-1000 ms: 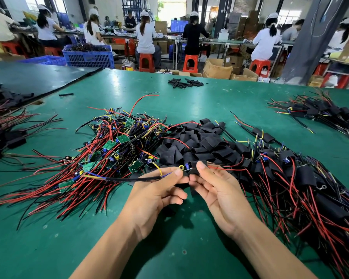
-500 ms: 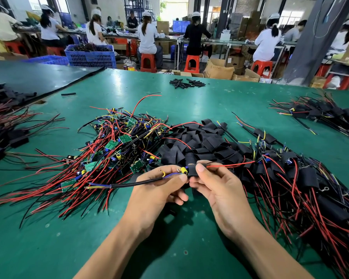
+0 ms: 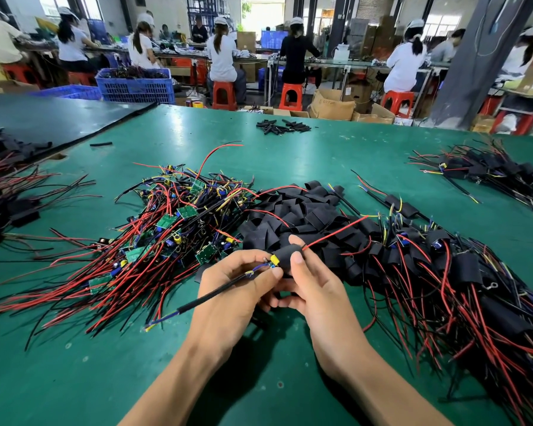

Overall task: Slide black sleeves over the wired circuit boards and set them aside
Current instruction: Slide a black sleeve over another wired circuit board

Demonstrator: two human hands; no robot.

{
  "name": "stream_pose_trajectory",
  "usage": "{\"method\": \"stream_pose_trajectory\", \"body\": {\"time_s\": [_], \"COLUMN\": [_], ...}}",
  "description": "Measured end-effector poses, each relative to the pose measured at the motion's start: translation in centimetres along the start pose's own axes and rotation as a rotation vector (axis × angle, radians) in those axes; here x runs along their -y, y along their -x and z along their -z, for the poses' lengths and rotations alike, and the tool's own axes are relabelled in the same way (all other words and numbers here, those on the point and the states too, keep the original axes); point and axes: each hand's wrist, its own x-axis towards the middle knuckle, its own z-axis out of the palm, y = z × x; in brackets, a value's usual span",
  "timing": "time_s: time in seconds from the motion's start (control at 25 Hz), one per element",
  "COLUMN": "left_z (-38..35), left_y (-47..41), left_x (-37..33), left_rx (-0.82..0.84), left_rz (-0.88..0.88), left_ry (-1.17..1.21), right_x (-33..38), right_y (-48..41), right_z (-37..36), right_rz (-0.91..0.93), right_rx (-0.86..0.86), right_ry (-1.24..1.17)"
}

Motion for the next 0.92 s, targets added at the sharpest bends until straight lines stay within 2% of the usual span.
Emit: {"method": "stream_pose_trajectory", "body": {"time_s": [0.12,0.4,0.92], "left_z": [0.09,-0.01,0.04], "left_y": [-0.10,-0.36,-0.08], "left_x": [-0.06,-0.17,-0.34], "left_rx": [-0.003,-0.010,-0.036], "left_rz": [0.017,0.191,0.148], "left_ry": [0.016,0.256,0.141], "right_x": [-0.07,0.51,0.30], "right_y": [-0.05,-0.25,0.14], "right_z": [0.05,0.81,-0.03], "right_rz": [0.004,-0.014,-0.038], "right_rx": [-0.008,-0.080,-0.007], "right_ry": [0.059,0.050,0.059]}}
